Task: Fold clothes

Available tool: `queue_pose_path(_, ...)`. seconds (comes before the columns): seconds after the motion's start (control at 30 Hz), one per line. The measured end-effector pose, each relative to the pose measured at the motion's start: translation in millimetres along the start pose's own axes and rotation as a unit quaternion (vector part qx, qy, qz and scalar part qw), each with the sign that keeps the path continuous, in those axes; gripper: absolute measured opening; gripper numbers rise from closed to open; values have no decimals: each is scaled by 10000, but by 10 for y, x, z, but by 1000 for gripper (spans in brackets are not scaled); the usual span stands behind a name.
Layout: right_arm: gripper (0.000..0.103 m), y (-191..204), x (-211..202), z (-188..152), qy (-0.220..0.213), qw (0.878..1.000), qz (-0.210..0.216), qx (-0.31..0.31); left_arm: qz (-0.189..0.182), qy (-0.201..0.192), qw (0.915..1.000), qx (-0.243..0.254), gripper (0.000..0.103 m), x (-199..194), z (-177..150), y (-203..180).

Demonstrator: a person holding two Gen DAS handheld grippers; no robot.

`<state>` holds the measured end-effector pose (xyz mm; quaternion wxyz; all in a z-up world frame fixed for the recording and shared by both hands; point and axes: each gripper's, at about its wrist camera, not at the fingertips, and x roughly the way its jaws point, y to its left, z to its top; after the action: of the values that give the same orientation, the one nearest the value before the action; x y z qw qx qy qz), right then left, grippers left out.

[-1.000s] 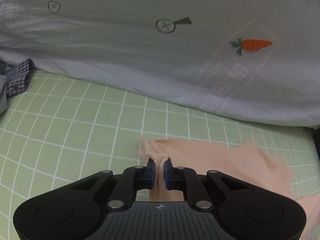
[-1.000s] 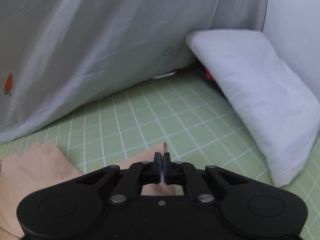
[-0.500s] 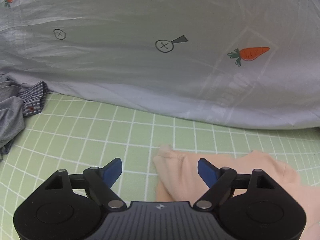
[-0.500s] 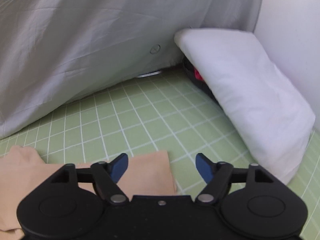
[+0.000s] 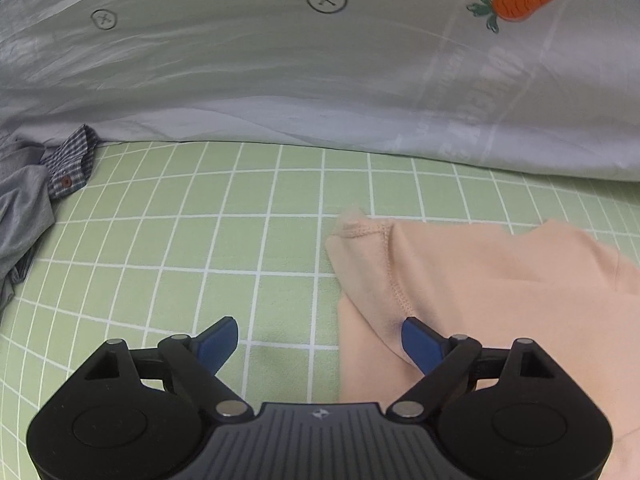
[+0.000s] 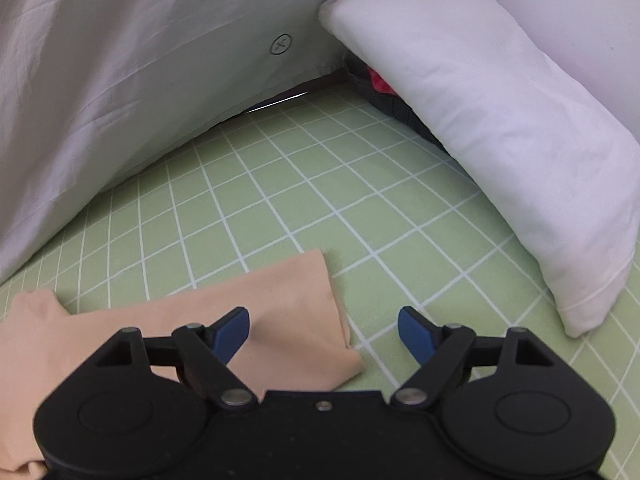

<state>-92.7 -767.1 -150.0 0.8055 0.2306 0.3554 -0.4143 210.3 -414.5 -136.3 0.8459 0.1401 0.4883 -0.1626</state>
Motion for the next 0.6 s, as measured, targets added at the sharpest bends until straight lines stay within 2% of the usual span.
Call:
queue_pose_path(0.1, 81, 62, 28, 0, 33, 9996, -68, -271, 15, 39, 10000, 2, 92, 47, 11, -15)
queue_pose_path(0.2, 74, 97, 21, -1, 20, 9992, -1, -392, -33, 87, 9999, -77, 93, 41, 20, 19)
queue_pose_path(0.23, 67, 114, 8, 3, 22, 9989, 79, -472, -49, 103, 9999, -102, 93, 28, 25, 36)
queue_pose_path(0.3, 46, 148, -17, 11, 28, 9977, 240, -636, -67, 42, 9998, -200, 93, -94, 17, 102)
queue_pose_path(0.37, 15, 211, -44, 13, 62, 9955, 365, -876, -80, -49, 9995, -312, 93, -247, 4, 178)
queue_pose_path(0.4, 10, 248, -61, 12, 70, 9942, 399, -1001, -87, -94, 9992, -368, 93, -324, -2, 216)
queue_pose_path(0.6, 9, 464, -584, -37, -548, 9869, 441, -1451, -131, -419, 9966, -692, 93, -875, -133, 438)
